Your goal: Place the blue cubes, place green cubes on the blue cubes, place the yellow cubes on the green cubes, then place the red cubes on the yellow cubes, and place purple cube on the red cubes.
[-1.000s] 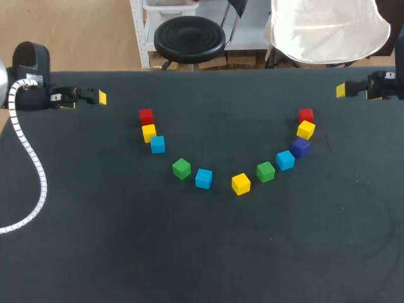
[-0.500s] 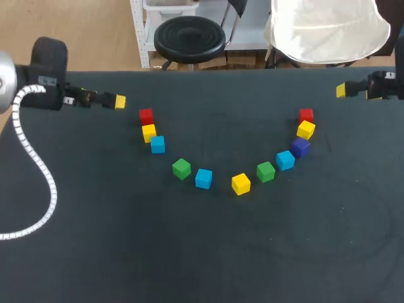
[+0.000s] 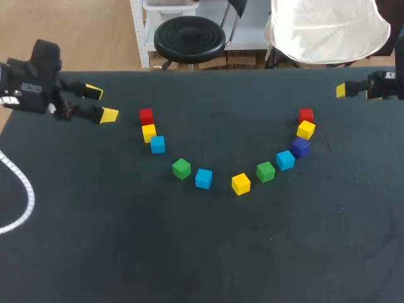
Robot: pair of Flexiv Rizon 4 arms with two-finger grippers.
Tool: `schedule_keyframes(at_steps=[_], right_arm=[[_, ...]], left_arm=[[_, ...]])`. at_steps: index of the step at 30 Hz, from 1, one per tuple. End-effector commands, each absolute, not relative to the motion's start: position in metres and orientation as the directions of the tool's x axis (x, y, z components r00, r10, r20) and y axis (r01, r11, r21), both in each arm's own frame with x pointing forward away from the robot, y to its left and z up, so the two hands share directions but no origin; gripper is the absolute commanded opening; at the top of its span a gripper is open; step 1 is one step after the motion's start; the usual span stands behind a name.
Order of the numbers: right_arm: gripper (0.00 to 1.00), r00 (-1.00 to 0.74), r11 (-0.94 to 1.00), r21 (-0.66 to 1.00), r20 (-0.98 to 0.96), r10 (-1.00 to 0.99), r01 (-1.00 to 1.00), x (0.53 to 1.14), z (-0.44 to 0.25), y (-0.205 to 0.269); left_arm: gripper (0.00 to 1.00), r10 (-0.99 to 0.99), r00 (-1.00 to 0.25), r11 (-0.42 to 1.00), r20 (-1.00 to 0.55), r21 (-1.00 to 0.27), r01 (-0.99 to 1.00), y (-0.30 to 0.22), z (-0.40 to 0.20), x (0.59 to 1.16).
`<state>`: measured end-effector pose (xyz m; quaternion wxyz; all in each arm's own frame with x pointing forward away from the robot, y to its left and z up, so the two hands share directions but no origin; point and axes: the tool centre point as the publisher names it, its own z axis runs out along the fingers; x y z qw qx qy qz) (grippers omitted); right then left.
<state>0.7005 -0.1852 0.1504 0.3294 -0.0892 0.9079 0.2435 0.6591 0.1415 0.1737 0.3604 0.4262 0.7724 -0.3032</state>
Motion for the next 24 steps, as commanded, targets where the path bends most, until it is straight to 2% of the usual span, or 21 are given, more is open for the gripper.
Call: schedule_keyframes(at_steps=[1, 3, 6, 9, 11, 17, 20, 24], right_arm=[[1.0, -0.767, 0.867, 0.382, -0.642, -0.001, -0.32, 0.7, 0.151, -0.185], [1.0, -0.767, 0.867, 0.382, -0.642, -0.001, -0.32, 0.7, 0.151, -0.185], [1.0, -0.767, 0.867, 0.382, -0.642, -0.001, -0.32, 0.7, 0.151, -0.185], [1.0, -0.767, 0.867, 0.382, -0.642, -0.001, -0.32, 0.7, 0.151, -0.185], [1.0, -0.767, 0.867, 0.382, -0.642, -0.001, -0.32, 0.7, 0.151, -0.185], [1.0, -0.767, 0.867, 0.382, -0.642, -0.001, -0.32, 0.7, 0.151, -0.185], [1.0, -0.767, 0.867, 0.382, -0.642, -0.001, -0.32, 0.7, 0.151, -0.185], [1.0, -0.767, 0.867, 0.382, -0.642, -0.001, -0.32, 0.7, 0.151, -0.185]], left_arm=[[1.0, 0.453, -0.321, 0.166, -0.832, -0.275, 0.947, 0.147, 0.173, 0.662], [1.0, 0.539, -0.114, -0.018, -0.834, -0.146, 0.989, 0.126, 0.178, 0.657], [1.0, 0.612, 0.069, -0.244, -0.788, -0.105, 0.964, 0.101, 0.178, 0.651], [1.0, 0.66, 0.178, -0.38, -0.73, -0.12, 0.917, 0.082, 0.171, 0.648], [1.0, 0.661, 0.194, -0.42, -0.725, -0.144, 0.896, 0.074, 0.166, 0.65], [1.0, 0.732, 0.217, -0.417, -0.646, -0.173, 0.892, 0.071, 0.15, 0.664], [1.0, 0.789, 0.158, -0.317, -0.593, -0.173, 0.933, 0.083, 0.144, 0.68], [1.0, 0.826, 0.008, -0.114, -0.564, -0.152, 0.982, 0.111, 0.143, 0.701]])
